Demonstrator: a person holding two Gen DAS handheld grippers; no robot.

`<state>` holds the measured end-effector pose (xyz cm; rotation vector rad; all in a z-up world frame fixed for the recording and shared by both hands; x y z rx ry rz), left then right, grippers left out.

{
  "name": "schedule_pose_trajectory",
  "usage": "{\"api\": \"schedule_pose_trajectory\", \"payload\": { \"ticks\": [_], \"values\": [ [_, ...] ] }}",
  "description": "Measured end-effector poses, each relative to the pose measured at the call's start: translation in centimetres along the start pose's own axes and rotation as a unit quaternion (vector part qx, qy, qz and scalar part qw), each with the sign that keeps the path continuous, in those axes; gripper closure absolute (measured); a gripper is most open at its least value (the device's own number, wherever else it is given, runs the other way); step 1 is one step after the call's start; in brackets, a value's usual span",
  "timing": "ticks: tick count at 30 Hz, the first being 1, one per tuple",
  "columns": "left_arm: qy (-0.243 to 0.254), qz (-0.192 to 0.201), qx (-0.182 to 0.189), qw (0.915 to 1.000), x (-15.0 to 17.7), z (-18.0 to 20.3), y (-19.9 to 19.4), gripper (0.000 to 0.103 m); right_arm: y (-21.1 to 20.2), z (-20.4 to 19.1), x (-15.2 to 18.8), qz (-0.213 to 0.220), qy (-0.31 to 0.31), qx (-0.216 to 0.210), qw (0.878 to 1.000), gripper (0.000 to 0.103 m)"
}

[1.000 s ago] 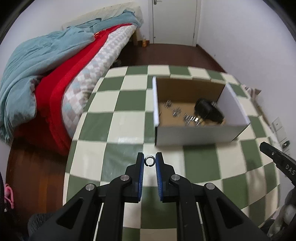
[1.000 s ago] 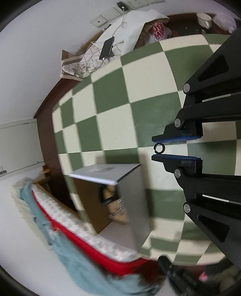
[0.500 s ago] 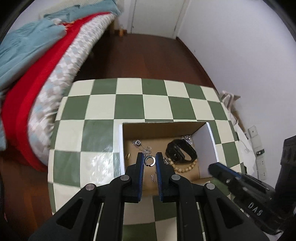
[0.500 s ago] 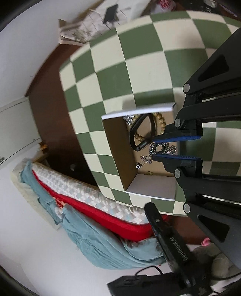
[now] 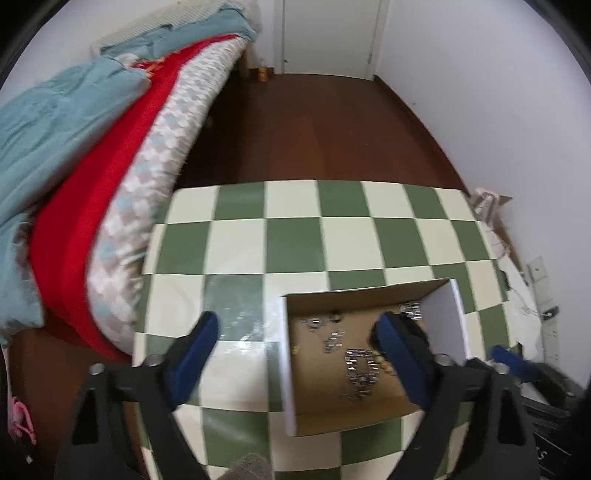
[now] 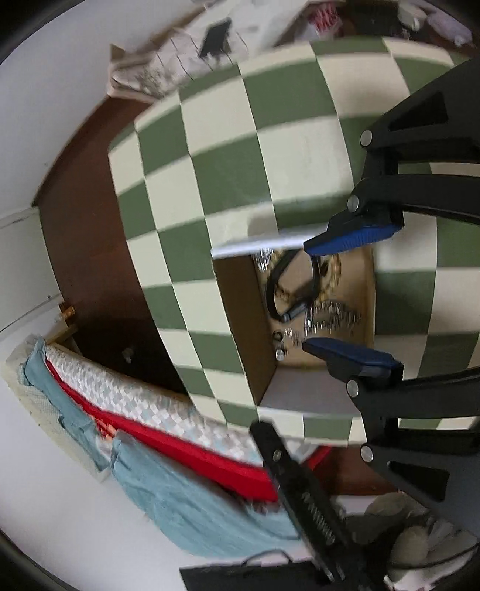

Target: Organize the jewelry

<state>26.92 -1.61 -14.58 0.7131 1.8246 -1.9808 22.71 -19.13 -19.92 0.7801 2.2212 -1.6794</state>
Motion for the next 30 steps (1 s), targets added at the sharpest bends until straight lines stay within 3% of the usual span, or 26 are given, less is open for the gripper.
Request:
{"api": "schedule_pose_trajectory", "payload": {
  "ticks": [2,7,15,23,30],
  "values": [
    [0.003,0.010,-0.022,0.9997,0.5,-0.6,-0.6,0.000,-0.5,-0.1,0.2,0.005,-0.027,0.040,0.999,0.018],
    [0.004,0.030,-0.058,0.9979,2.5,-1.4,-2.0,0.000,-1.4,-0.3,1.3,-0.002,-0.075,0.106,0.991,0.000],
    [0.003,0.019,-0.071,0.9973,6.1,-1.1,-4.4,0.000,-4.2,-0.1,3.0,0.010,-0.086,0.141,0.986,0.000],
    [-0.017,0.051,-0.079,0.9954,7.5,-1.0,-10.3,0.000,-10.0,-1.6,4.7,0.045,-0.085,0.138,0.986,0.000],
    [-0.023,0.096,-0.068,0.9928,8.9,-0.2,-17.2,0.000,-17.4,-3.2,6.3,0.092,-0.094,0.138,0.982,0.000]
  ]
}}
Point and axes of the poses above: each gripper's, at about its wrist camera, not at the fingertips, and y roughly the way its jaws point, z to its right, x to its underside, the point moved 2 cm from there along y, roughly the way its jaws point, and after that the axes turned 8 degrees about z, right-handed, at the moved point
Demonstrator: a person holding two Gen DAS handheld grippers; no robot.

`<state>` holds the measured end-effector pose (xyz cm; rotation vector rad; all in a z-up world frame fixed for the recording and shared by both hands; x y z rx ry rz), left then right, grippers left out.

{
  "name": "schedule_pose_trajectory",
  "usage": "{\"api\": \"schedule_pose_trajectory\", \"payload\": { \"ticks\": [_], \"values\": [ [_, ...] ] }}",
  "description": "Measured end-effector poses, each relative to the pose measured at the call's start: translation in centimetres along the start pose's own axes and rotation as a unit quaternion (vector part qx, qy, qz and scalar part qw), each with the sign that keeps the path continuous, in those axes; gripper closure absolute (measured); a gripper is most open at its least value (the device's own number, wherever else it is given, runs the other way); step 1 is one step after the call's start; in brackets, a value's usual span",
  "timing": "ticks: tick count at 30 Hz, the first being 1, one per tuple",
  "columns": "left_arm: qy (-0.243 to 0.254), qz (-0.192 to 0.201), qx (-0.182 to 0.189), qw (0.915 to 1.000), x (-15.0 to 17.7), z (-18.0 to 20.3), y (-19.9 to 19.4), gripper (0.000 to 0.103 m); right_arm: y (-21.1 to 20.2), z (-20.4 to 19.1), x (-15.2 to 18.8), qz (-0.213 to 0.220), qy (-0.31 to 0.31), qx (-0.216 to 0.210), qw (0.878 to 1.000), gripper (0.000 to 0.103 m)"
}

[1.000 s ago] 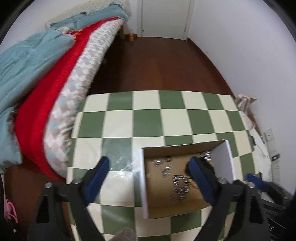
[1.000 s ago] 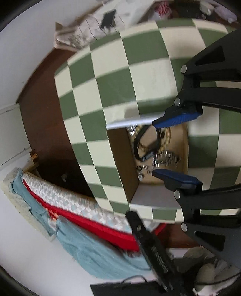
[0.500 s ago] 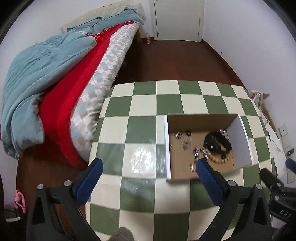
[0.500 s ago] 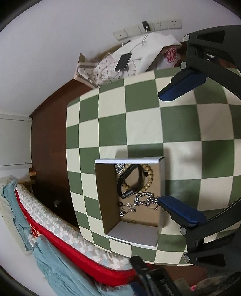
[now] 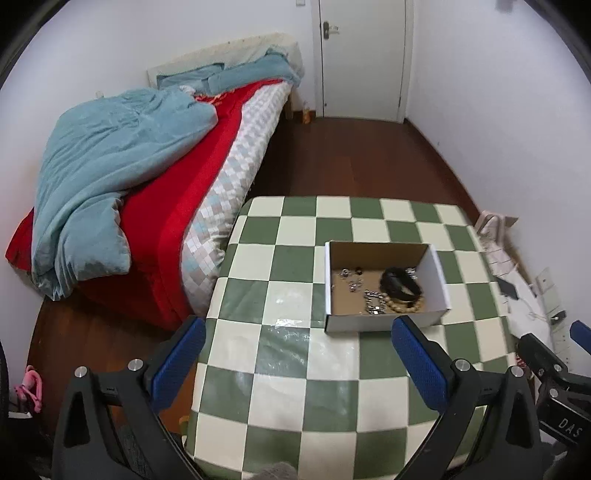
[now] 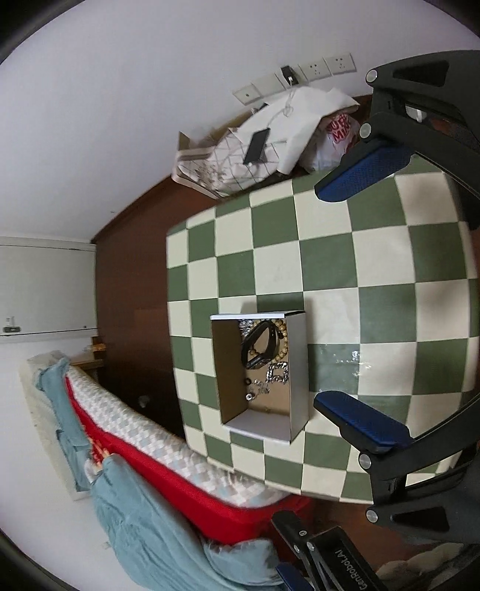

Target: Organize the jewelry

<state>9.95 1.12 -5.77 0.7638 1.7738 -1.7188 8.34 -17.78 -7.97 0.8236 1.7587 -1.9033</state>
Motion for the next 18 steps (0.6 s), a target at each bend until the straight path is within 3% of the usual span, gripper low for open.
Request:
{"api": "schedule_pose_trajectory", "payload": {
  "ticks": [9,18],
  "values": [
    [-0.004,0.048,0.020,0.9986,0.2,-0.6,-8.4,0.000,-9.4,0.0,0.9,0.050,-0.016,0.002,0.999,0.000],
    [-0.006,0.074,0.032,0.9967,1.0,-1.1,-14.2,0.000,-16.5,-0.2,1.3,0.091,-0.018,-0.003,0.996,0.000]
  ]
}}
Point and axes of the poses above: each gripper's, at about its wrist camera, not at the fingertips, and y roughly the way its jaws point, z to its right, x to its underside, the point moved 2 cm from there along y, roughly the way its jaws point, and after that the axes turned 8 degrees about z, right-handed, at the moved point
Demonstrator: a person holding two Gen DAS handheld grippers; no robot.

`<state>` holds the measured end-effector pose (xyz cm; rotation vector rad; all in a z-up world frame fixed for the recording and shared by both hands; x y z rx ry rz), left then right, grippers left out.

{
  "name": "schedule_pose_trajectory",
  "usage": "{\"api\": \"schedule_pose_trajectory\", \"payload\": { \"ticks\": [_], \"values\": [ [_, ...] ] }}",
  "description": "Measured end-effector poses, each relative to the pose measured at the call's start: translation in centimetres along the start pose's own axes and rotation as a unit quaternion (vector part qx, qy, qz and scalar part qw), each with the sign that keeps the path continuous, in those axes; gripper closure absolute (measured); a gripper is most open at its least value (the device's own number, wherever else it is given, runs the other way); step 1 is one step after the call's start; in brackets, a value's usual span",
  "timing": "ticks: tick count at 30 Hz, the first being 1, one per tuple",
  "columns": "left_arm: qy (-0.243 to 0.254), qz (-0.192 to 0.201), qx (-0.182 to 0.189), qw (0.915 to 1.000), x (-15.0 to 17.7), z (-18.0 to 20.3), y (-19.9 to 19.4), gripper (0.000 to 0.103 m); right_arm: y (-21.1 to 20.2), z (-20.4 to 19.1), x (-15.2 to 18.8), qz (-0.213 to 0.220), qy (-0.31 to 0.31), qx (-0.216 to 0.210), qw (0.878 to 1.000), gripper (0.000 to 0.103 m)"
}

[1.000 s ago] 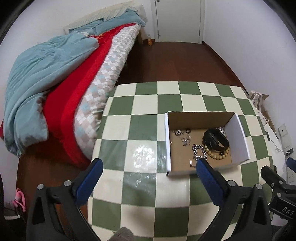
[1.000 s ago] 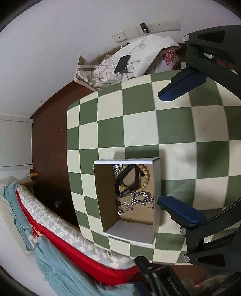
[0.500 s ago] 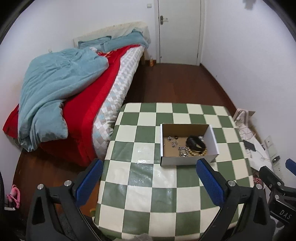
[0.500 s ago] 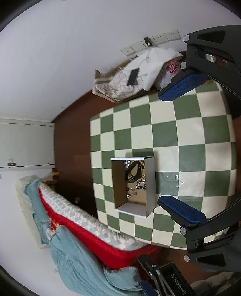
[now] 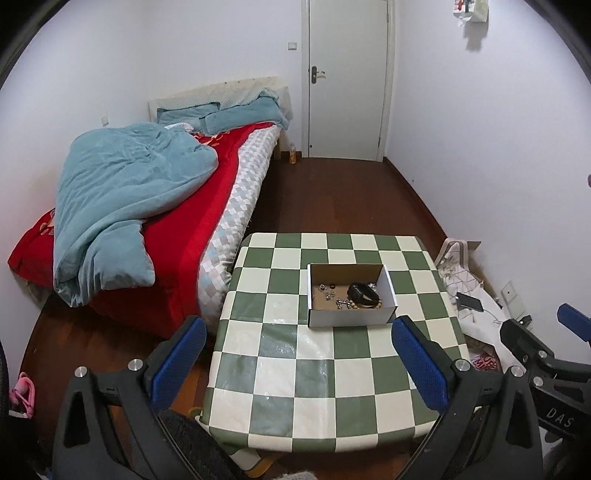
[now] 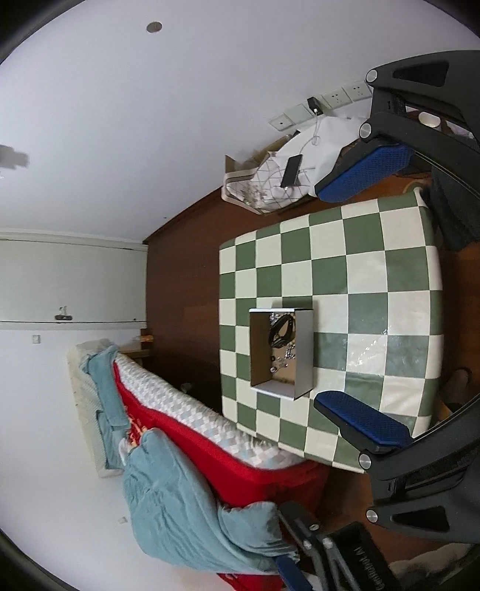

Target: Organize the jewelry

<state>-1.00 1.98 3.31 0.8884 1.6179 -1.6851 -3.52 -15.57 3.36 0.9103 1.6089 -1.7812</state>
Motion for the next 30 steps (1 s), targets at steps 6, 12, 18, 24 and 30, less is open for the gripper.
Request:
{"api": "schedule_pose_trajectory", "payload": {
  "ticks": [6,12,18,24,30],
  "values": [
    [0.001,-0.002,0.009,1.0000,0.0,0.1,-2.0,0.000,-2.9,0.2,-0.3,0.011,0.007,-0.003,1.000,0.000],
    [0.001,-0.017,0.016,0.9997,-0.4,0.2,-2.8,0.000,-4.0,0.7,-0.4,0.005,0.017,-0.005,1.000,0.000],
    [0.003,-0.009,0.006,0.9999,-1.6,0.4,-1.8,0.000,-3.0,1.3,-1.4,0.000,0.022,0.002,1.000,0.000],
    [-0.004,-0.012,-0.008,0.9999,-2.7,0.3,0.4,0.000,-0.6,1.0,-2.9,-0.003,0.016,0.008,1.000,0.000],
    [-0.005,-0.012,-0.018,0.9998,-3.8,0.3,2.5,0.000,2.3,0.4,-4.4,-0.006,0.012,0.013,1.000,0.000]
  ]
}}
Point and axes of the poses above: each gripper's, at about its wrist camera, not at the fingertips, and y roughly the way its jaws point, z to its right, x to its underside, the point moved 2 cm from there along y, roughly the way its jaws point, and after that the axes turned 8 degrees about z, right-handed, at the moved point
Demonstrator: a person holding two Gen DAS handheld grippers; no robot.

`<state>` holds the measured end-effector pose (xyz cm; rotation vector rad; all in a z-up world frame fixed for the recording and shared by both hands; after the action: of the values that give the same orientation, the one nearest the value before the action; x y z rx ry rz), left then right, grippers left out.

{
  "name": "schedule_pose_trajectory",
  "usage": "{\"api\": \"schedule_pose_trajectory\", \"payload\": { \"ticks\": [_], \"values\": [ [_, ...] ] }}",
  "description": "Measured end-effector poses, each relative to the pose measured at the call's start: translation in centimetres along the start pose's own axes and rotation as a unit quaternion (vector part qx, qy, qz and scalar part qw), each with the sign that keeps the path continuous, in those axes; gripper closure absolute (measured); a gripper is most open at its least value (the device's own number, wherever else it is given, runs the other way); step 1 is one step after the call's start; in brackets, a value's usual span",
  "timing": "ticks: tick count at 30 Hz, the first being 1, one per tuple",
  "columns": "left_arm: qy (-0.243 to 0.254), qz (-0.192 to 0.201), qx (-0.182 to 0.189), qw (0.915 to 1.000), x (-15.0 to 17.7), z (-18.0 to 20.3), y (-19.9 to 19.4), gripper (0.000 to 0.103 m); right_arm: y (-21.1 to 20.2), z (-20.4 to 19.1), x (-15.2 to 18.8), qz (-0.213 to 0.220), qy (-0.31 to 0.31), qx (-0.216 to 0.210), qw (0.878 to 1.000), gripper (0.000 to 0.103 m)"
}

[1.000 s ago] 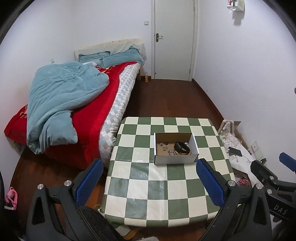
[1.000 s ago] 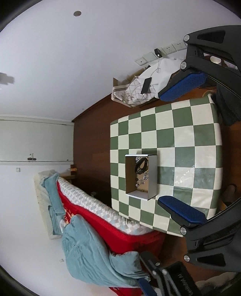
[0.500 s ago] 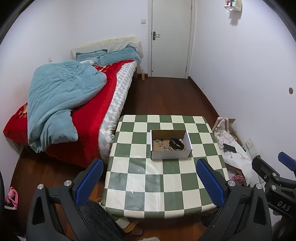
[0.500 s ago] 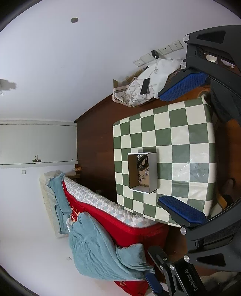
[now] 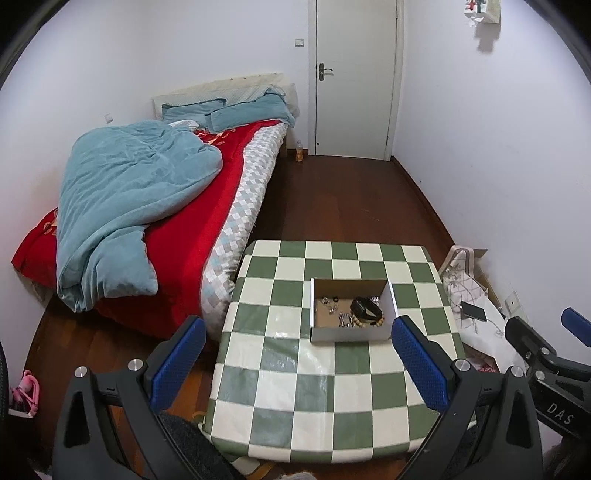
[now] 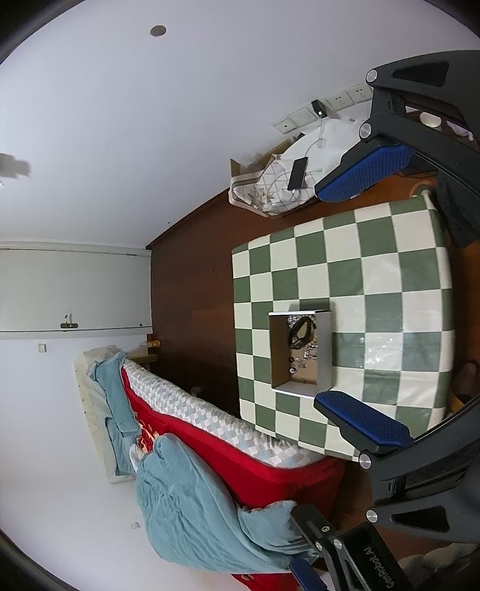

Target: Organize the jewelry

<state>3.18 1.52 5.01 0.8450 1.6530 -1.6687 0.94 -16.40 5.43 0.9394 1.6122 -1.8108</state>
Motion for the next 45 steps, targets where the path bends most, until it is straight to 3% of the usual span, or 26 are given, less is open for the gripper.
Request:
{"api": "schedule_pose_trajectory", "payload": {
  "ticks": [18,45],
  "values": [
    [0.005,-0.036,-0.016,0.9992,-0.9,0.6,5.3,0.000,7.7,-1.3,-0.5,-0.048,-0.020,0.015,0.999,0.000],
    [0.005,-0.034,-0.022,0.9992,-0.9,0.1,5.8,0.000,8.3,-1.7,-0.6,-0.050,-0.022,0.006,0.998,0.000]
  ]
}}
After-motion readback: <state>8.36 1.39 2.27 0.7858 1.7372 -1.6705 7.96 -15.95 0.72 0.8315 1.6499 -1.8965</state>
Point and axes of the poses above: each gripper's, at about its wrist camera, not at the fingertips, and y roughly the way its jaws point, z to its right, x to its underside, the point moved 2 cm from there along y, roughly the way its jaws point, and after that the axes turned 8 degrees about z, right-handed, at the moved point
